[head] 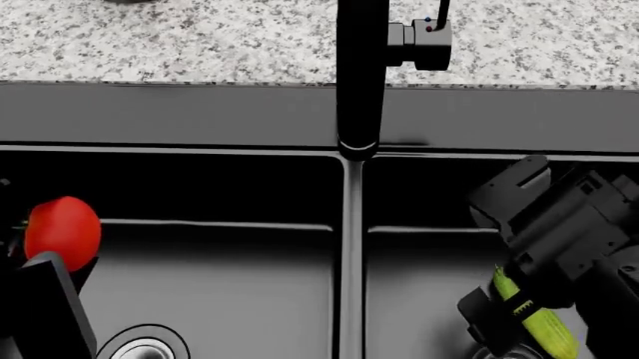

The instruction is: Pick the vegetables from the sink and place them on the cutting board.

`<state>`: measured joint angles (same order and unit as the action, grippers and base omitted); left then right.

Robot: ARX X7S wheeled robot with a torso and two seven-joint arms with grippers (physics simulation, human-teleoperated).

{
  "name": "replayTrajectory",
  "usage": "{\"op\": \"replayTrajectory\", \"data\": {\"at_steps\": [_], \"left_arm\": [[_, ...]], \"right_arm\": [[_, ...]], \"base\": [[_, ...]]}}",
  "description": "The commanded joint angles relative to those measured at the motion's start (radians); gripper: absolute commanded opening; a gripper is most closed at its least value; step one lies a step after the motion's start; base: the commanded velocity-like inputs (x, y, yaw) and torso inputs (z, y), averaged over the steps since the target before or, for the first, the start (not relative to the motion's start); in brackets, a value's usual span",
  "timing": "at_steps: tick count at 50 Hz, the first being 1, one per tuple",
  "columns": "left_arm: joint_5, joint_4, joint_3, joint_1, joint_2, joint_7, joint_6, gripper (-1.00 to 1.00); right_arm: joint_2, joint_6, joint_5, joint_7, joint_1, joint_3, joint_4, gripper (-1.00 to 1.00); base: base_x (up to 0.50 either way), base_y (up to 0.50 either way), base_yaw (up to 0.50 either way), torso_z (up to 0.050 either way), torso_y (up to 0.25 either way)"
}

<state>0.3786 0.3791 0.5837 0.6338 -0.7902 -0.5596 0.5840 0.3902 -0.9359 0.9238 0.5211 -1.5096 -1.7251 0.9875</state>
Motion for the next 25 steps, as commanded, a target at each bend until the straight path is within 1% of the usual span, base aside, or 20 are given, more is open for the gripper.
{"op": "replayTrajectory", "data": {"at_steps": [1, 6, 14, 16, 19, 20, 21, 24, 25], "left_arm": [[0.016, 0.049, -0.019, 0.003, 0.018, -0.024, 0.044, -1.00], [0.021, 0.051, -0.013, 0.008, 0.020, -0.029, 0.047, -1.00], [0.022, 0.034, 0.000, 0.015, 0.028, -0.029, 0.034, -1.00], [0.022, 0.029, 0.000, 0.020, 0.031, -0.029, 0.033, -1.00], [0.024, 0.030, 0.003, 0.017, 0.031, -0.028, 0.033, -1.00], [0.023, 0.029, 0.003, 0.015, 0.030, -0.028, 0.033, -1.00], [0.023, 0.037, 0.001, 0.014, 0.027, -0.030, 0.037, -1.00], [0.027, 0.041, 0.002, 0.012, 0.024, -0.033, 0.043, -1.00], [0.027, 0.039, 0.002, 0.013, 0.026, -0.031, 0.043, -1.00]], "right_arm": [[-0.033, 0.080, -0.015, 0.017, 0.103, 0.059, 0.072, 1.00], [0.000, 0.082, 0.005, -0.018, 0.127, 0.080, 0.034, 1.00], [0.078, 0.039, 0.043, -0.090, 0.143, 0.106, -0.071, 1.00], [0.086, 0.038, 0.047, -0.098, 0.146, 0.110, -0.076, 1.00], [0.065, 0.055, 0.045, -0.079, 0.170, 0.109, -0.046, 1.00], [0.040, 0.077, 0.029, -0.049, 0.186, 0.096, 0.001, -1.00], [0.026, 0.075, 0.028, -0.011, 0.193, 0.088, 0.022, -1.00], [0.010, 0.085, 0.017, 0.016, 0.196, 0.079, 0.056, -1.00], [0.019, 0.064, 0.022, 0.020, 0.193, 0.076, 0.033, -1.00]], "base": [[0.02, 0.00, 0.00, 0.000, 0.000], [0.02, 0.00, 0.00, 0.000, 0.000], [0.02, 0.00, 0.00, -0.004, -0.007], [0.02, 0.00, 0.00, -0.005, -0.006], [0.02, 0.00, 0.00, -0.004, -0.011], [0.02, 0.00, 0.00, 0.000, -0.010], [0.02, 0.00, 0.00, -0.010, 0.000], [0.02, 0.00, 0.00, -0.004, -0.014], [0.02, 0.00, 0.01, -0.012, -0.013]]}}
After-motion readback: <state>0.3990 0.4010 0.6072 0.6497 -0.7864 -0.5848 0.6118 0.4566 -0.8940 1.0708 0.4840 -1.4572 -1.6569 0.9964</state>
